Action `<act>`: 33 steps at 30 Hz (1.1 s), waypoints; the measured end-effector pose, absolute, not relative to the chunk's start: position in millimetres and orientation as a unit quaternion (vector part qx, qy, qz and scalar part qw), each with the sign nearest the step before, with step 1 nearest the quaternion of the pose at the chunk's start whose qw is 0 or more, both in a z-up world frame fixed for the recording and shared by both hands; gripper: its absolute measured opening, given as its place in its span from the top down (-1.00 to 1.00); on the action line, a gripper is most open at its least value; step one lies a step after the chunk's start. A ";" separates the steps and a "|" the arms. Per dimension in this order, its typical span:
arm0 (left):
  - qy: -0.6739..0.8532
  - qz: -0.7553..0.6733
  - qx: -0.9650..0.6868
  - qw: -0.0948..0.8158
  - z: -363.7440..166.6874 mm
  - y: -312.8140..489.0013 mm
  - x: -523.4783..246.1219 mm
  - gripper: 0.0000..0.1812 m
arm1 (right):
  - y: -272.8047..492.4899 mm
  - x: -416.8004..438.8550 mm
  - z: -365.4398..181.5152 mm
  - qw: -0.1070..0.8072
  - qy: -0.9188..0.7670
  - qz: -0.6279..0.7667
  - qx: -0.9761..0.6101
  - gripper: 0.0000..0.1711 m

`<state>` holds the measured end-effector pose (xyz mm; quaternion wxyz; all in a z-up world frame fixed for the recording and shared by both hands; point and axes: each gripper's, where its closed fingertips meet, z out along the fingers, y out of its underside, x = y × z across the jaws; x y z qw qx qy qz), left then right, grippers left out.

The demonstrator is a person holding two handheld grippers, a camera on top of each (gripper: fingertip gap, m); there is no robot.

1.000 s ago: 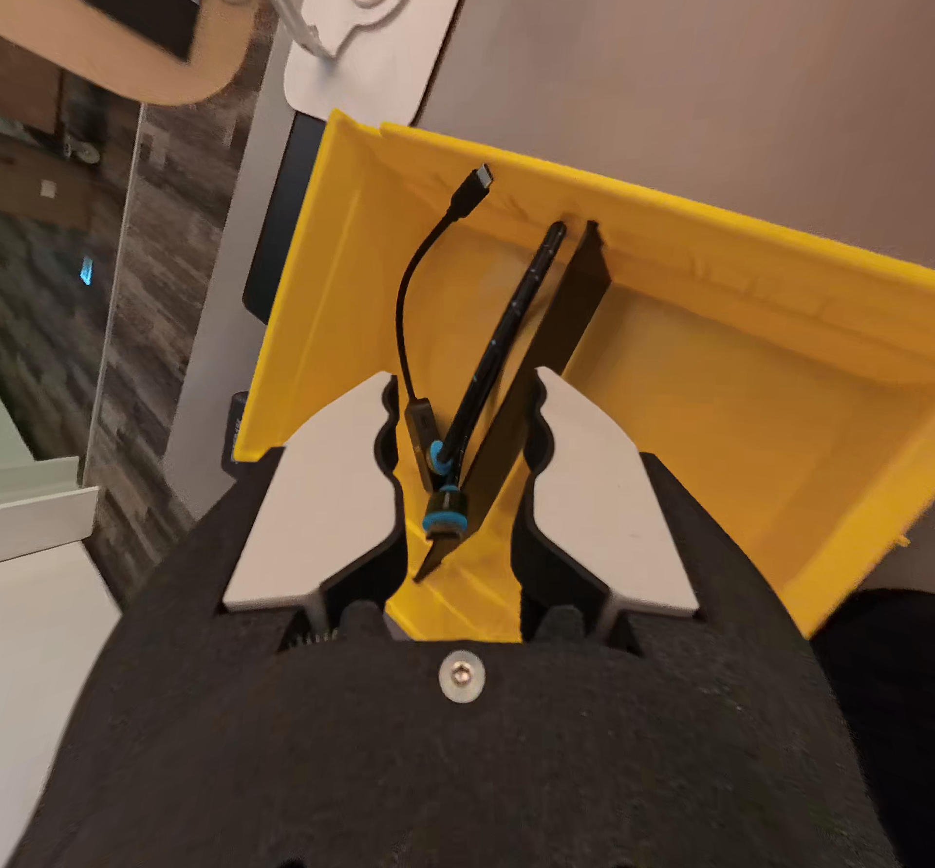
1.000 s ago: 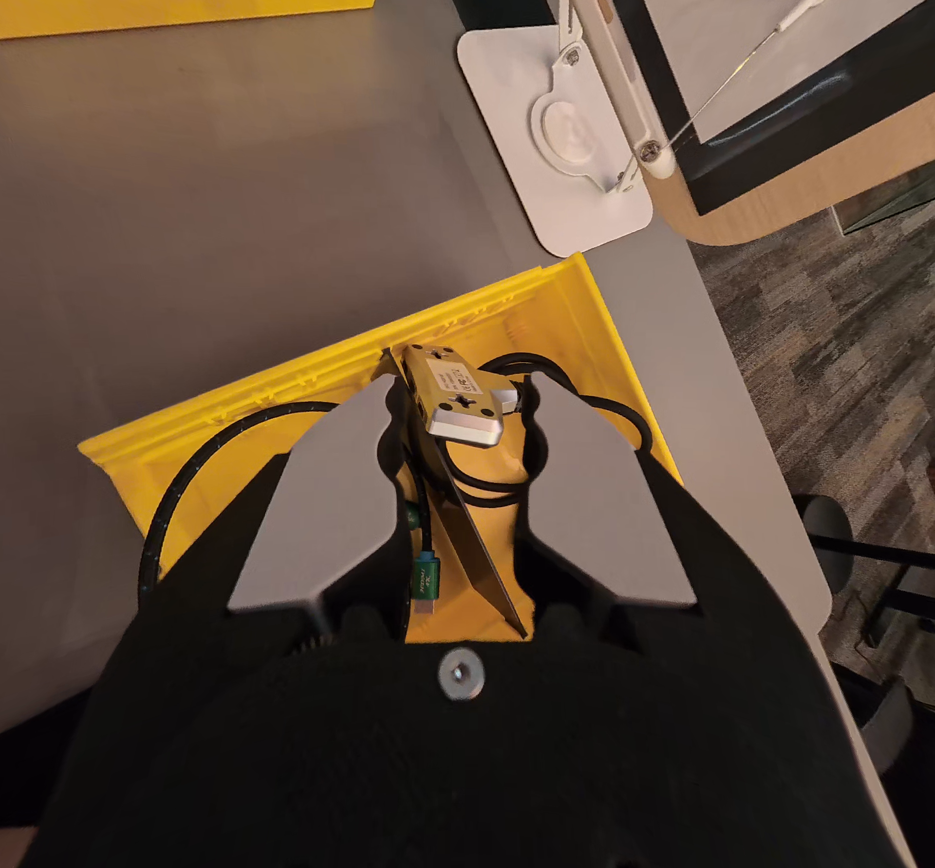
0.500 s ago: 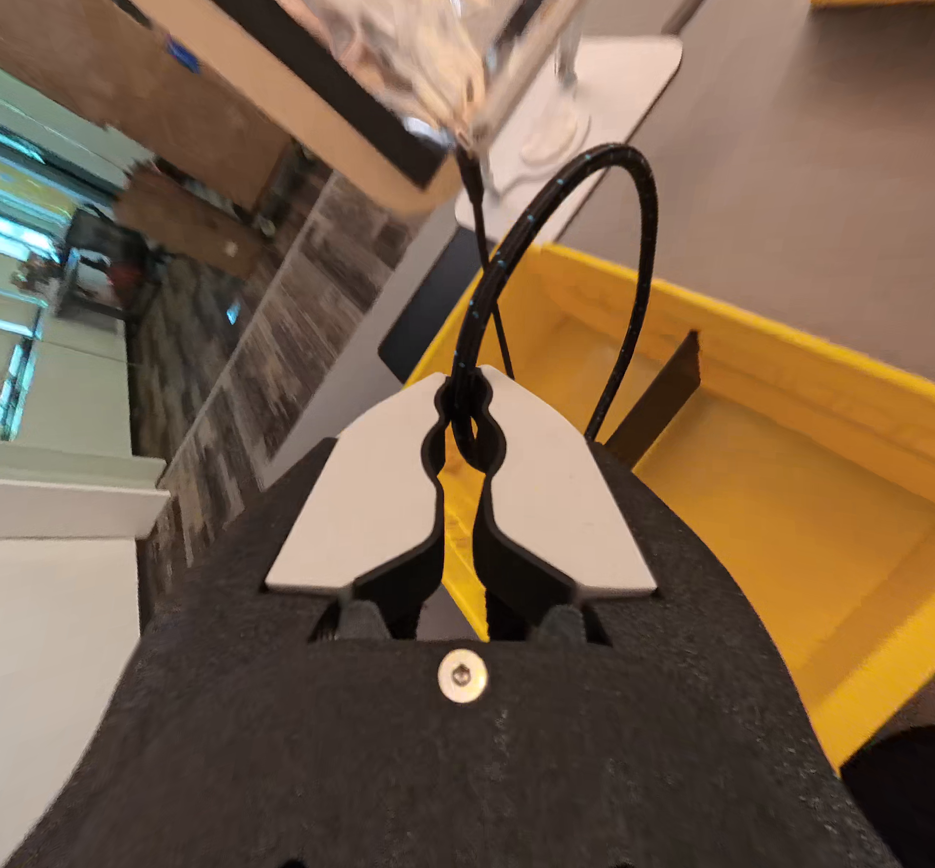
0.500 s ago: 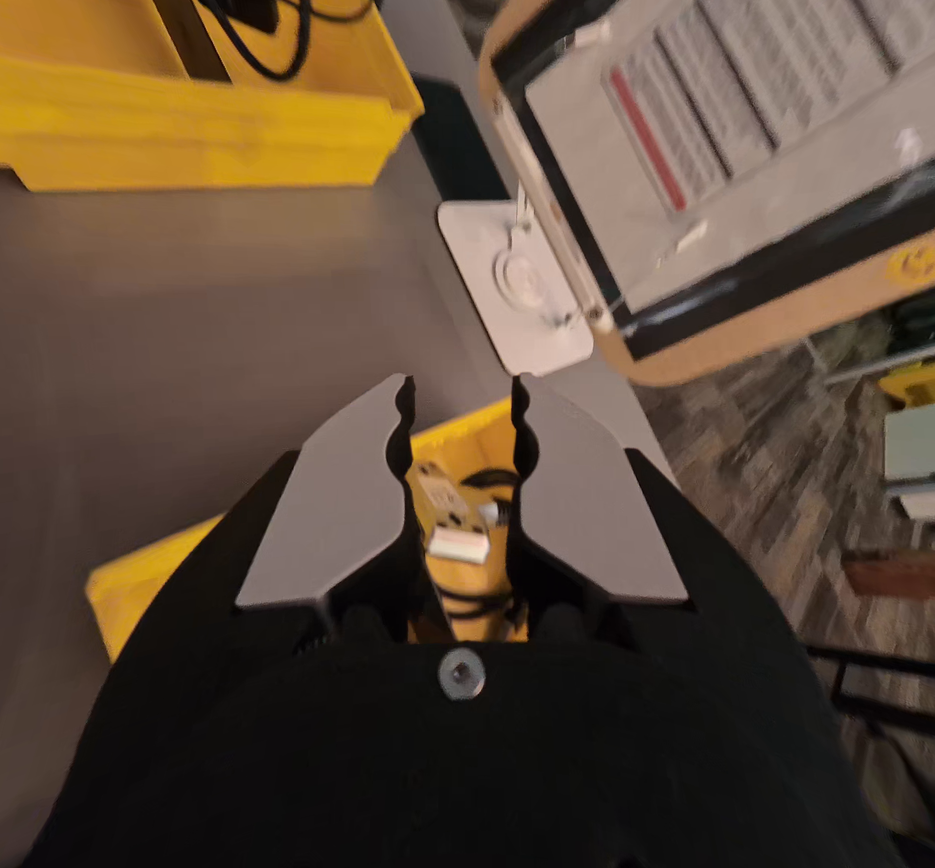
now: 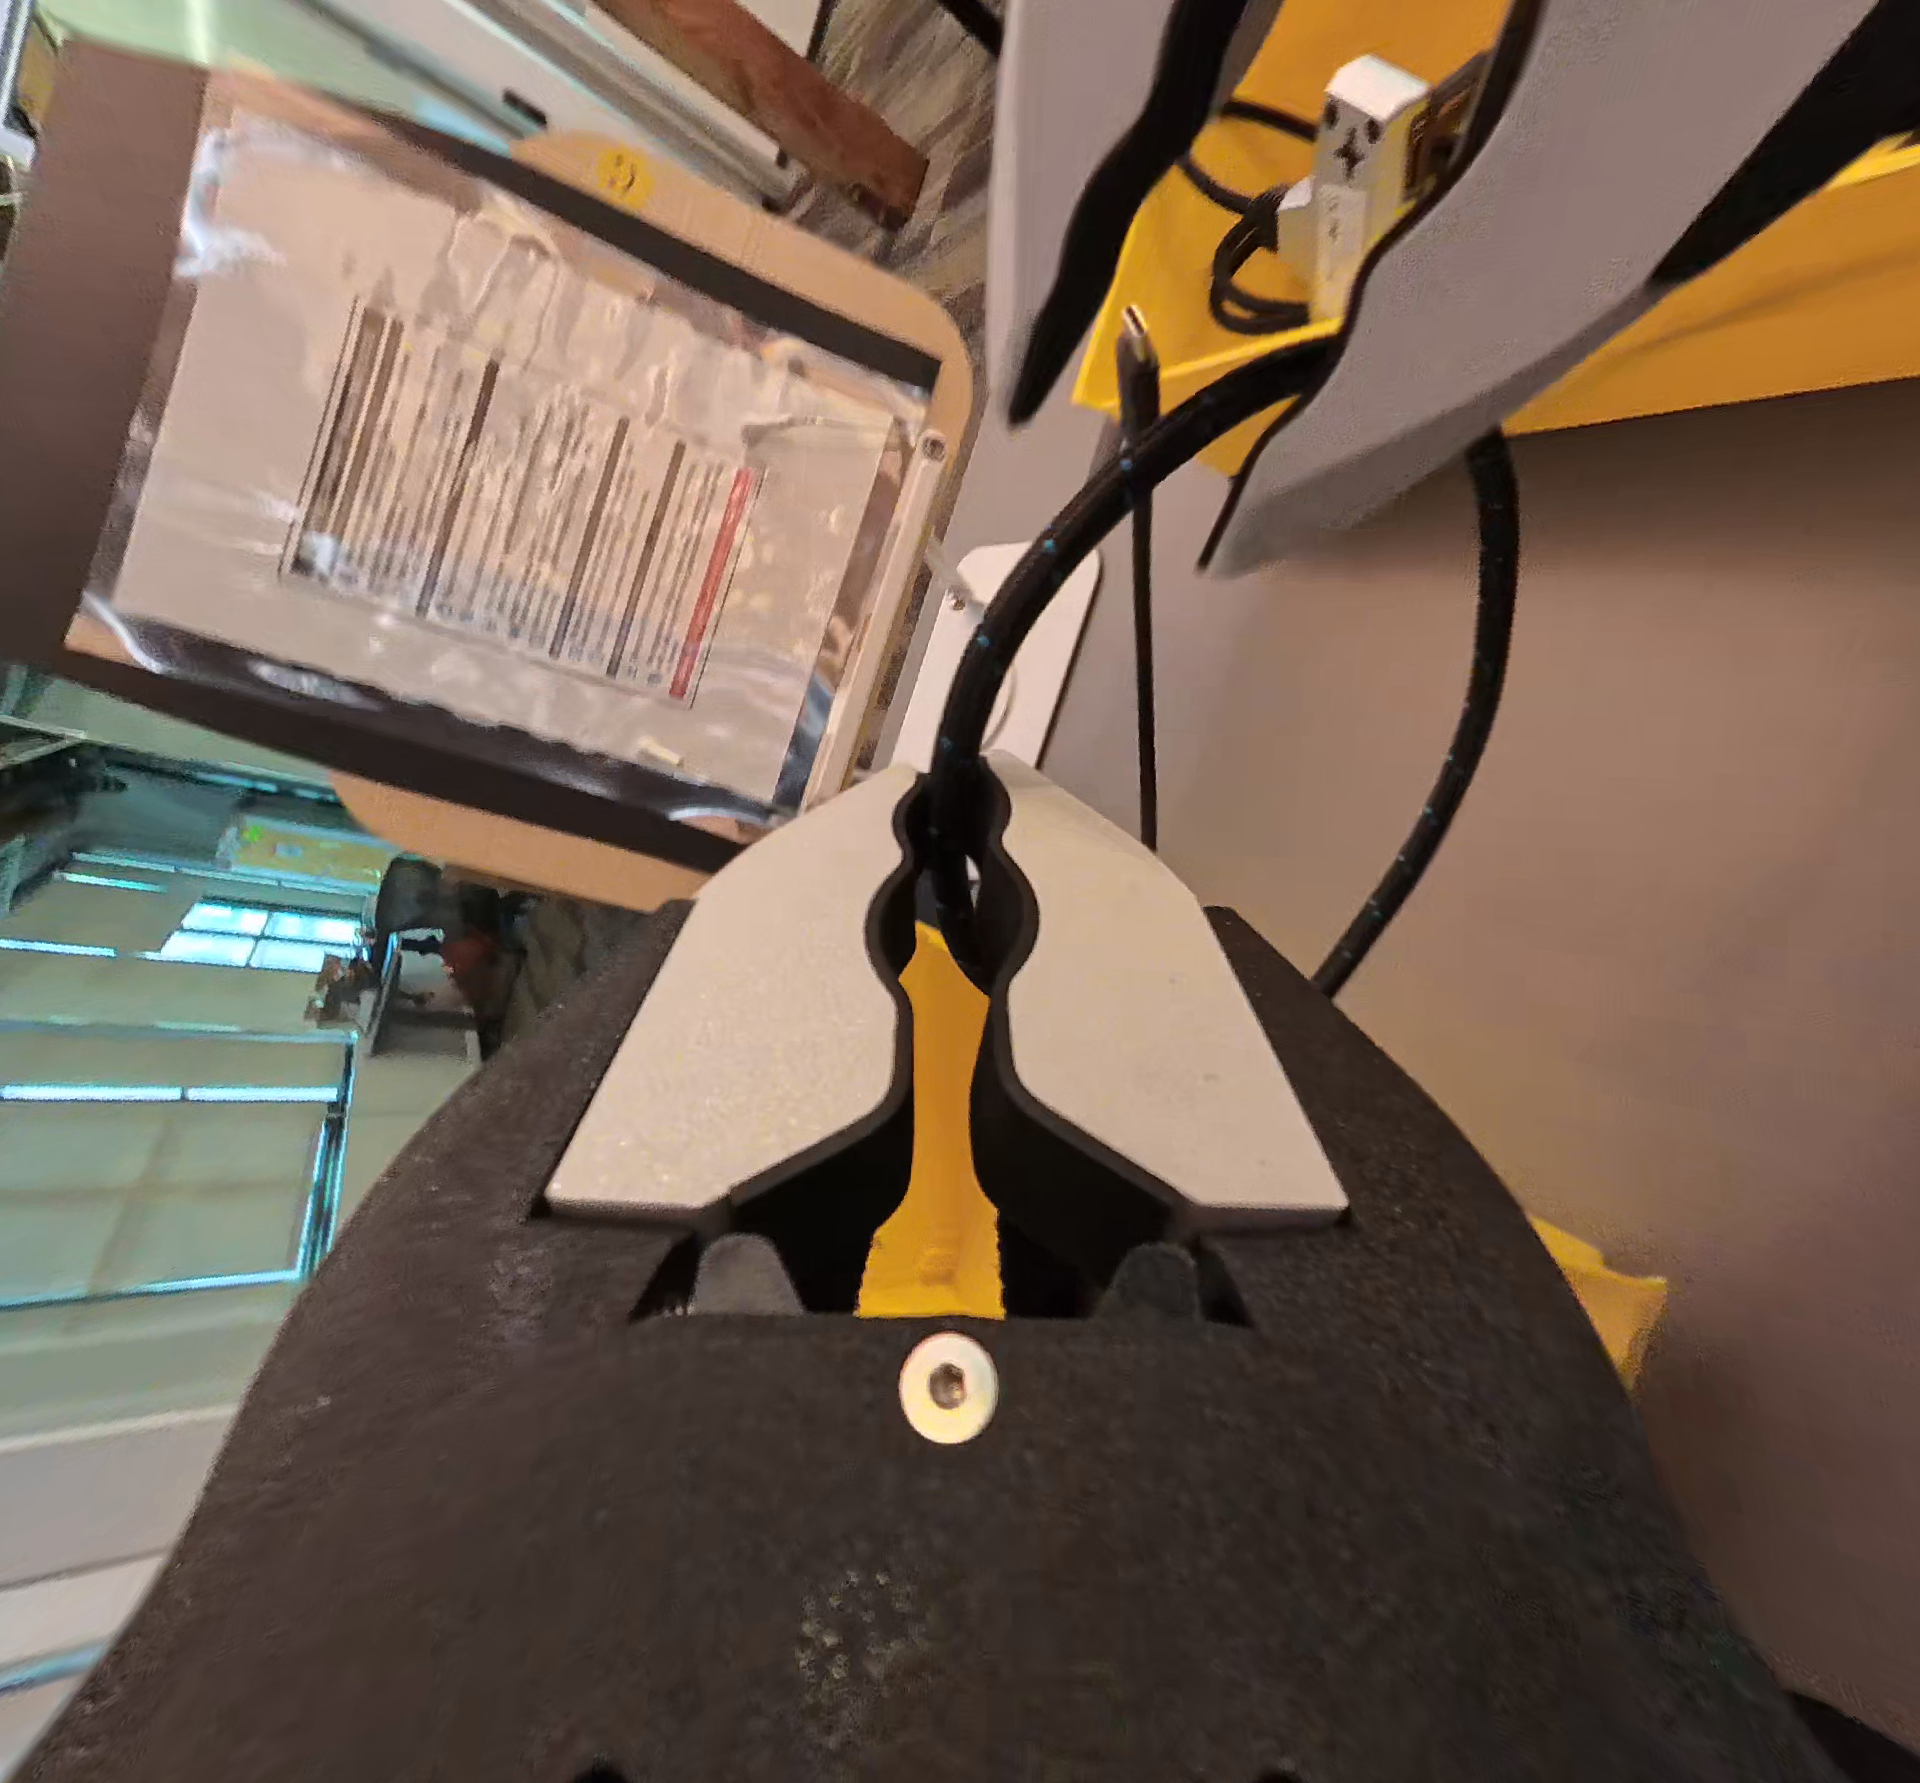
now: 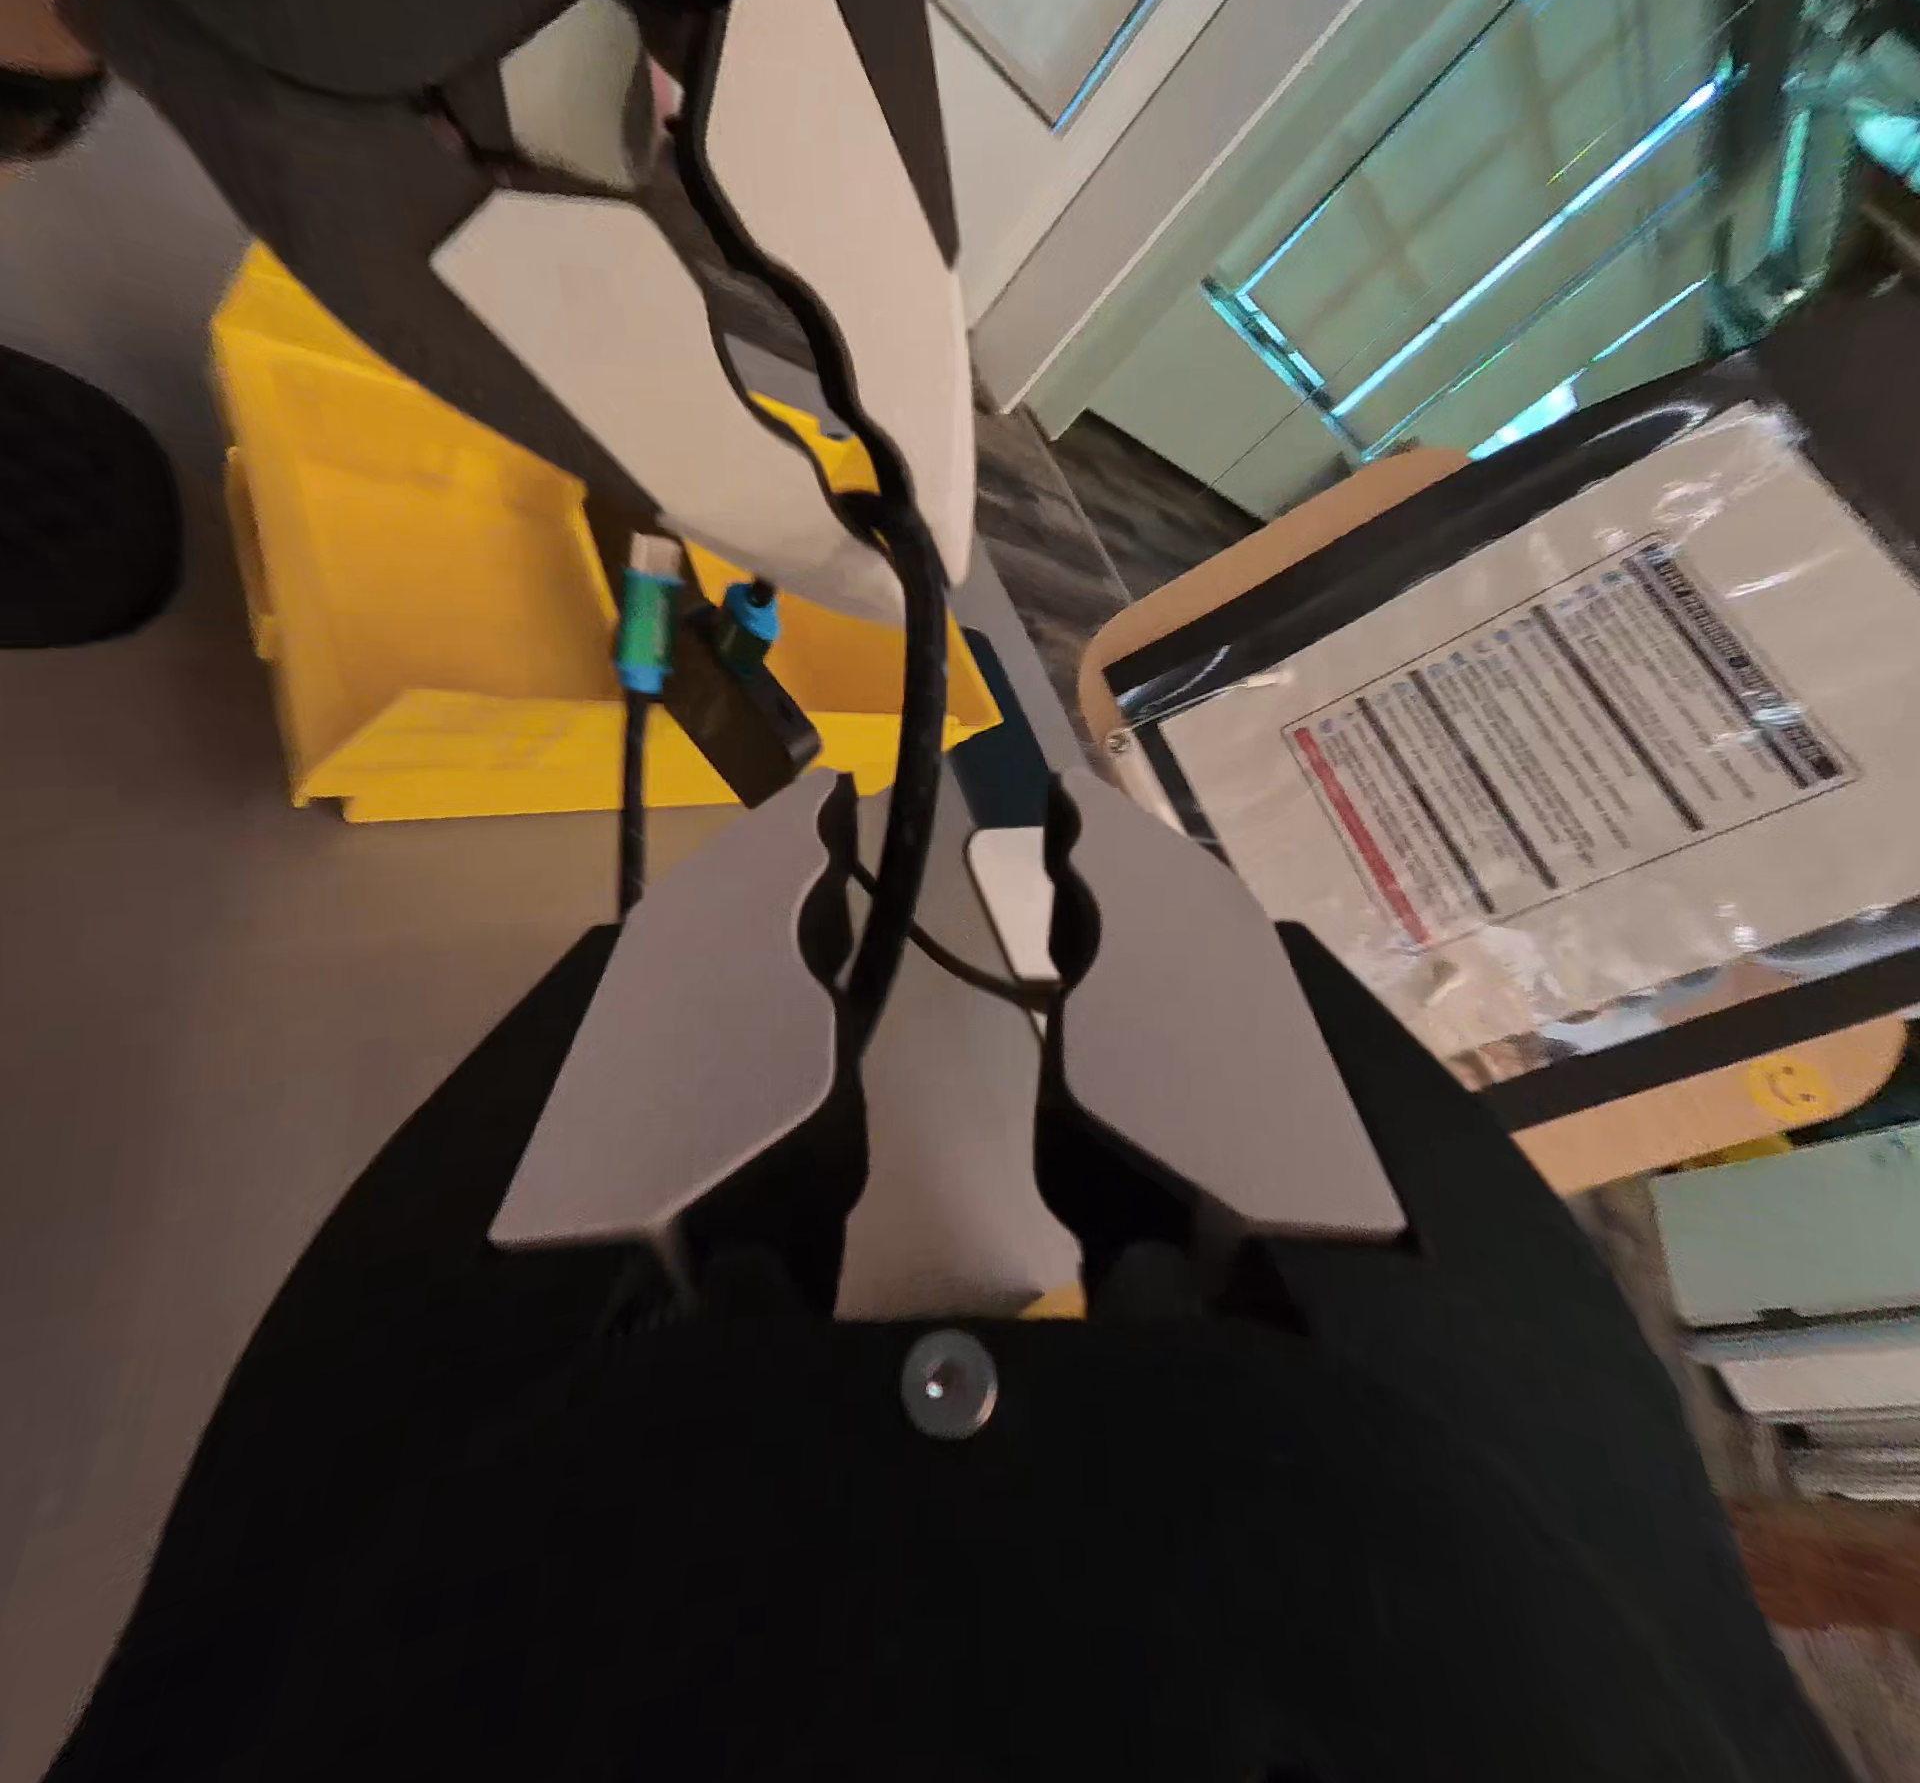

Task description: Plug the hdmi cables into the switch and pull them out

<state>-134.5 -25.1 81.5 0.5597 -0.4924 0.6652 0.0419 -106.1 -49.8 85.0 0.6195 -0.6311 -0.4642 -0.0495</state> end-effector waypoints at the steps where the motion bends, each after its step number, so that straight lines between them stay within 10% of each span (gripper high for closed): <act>1: 0.671 0.035 -0.485 0.560 80.0 -31.9 -128.2 0.94 | -52.4 -108.6 84.0 0.615 -0.464 -0.033 -0.636 0.69; 3: 0.684 0.017 -0.471 0.558 75.9 -44.1 -116.0 0.94 | -57.0 -110.1 83.1 0.605 -0.466 -0.014 -0.645 0.94; 16: 0.638 -0.175 -0.554 0.505 53.0 -24.7 -98.6 0.46 | -48.3 -61.5 102.7 0.605 -0.388 0.031 -0.695 0.96; 27: 0.524 -0.410 -0.567 0.486 77.3 1.5 -107.9 0.65 | -57.0 -30.0 138.2 0.663 -0.338 0.022 -0.667 0.95; 33: 0.646 -0.389 -0.510 0.414 45.5 -35.0 -108.7 0.12 | -66.2 -25.6 152.0 0.684 -0.320 0.027 -0.655 0.96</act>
